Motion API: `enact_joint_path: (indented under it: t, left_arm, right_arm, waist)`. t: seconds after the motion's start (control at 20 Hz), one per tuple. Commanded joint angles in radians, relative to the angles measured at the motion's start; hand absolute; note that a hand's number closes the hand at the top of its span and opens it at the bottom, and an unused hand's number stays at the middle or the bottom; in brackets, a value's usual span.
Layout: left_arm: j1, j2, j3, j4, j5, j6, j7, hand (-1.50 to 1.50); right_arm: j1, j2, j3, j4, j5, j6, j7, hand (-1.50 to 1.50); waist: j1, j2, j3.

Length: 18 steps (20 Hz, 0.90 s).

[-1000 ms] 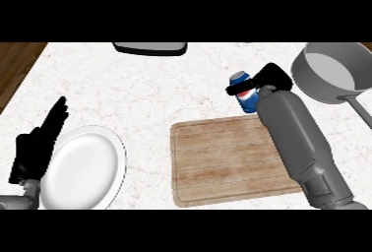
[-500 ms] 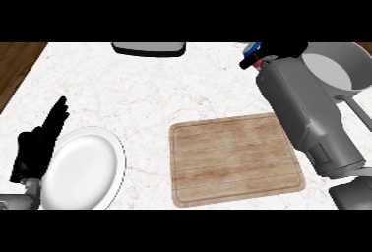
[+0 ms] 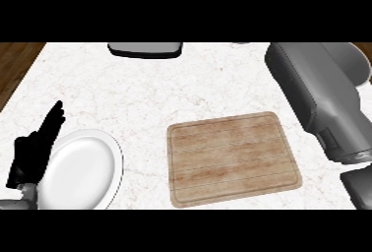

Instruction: Pick the can from the cutting board and place it in the pot

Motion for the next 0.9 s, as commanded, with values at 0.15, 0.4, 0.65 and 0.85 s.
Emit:
enact_joint_path:
  t: [0.15, 0.4, 0.65, 0.85]
  left_arm:
    - [0.037, 0.02, 0.036, -0.04, 0.024, -0.019, 0.013, 0.0]
    - [0.007, 0.0, 0.029, -0.015, -0.008, -0.002, 0.013, 0.0]
    - [0.058, -0.018, 0.024, -0.035, -0.026, 0.001, -0.022, 0.0]
    - [-0.006, -0.017, 0.042, 0.013, -0.012, -0.023, -0.003, 0.0]
  right_arm:
    - [0.007, -0.085, -0.071, 0.02, 0.043, -0.208, 0.06, 1.5]
    - [0.004, -0.143, -0.132, 0.05, 0.04, -0.268, -0.015, 1.5]
    - [-0.017, -0.213, -0.195, 0.129, 0.016, -0.3, -0.118, 1.5]
    - [0.07, -0.258, -0.241, 0.194, -0.02, -0.402, -0.238, 1.5]
  waist:
    - [-0.016, -0.005, 0.001]
    - [-0.024, -0.004, 0.001]
    - [-0.014, -0.002, 0.001]
    - [-0.015, 0.007, 0.002]
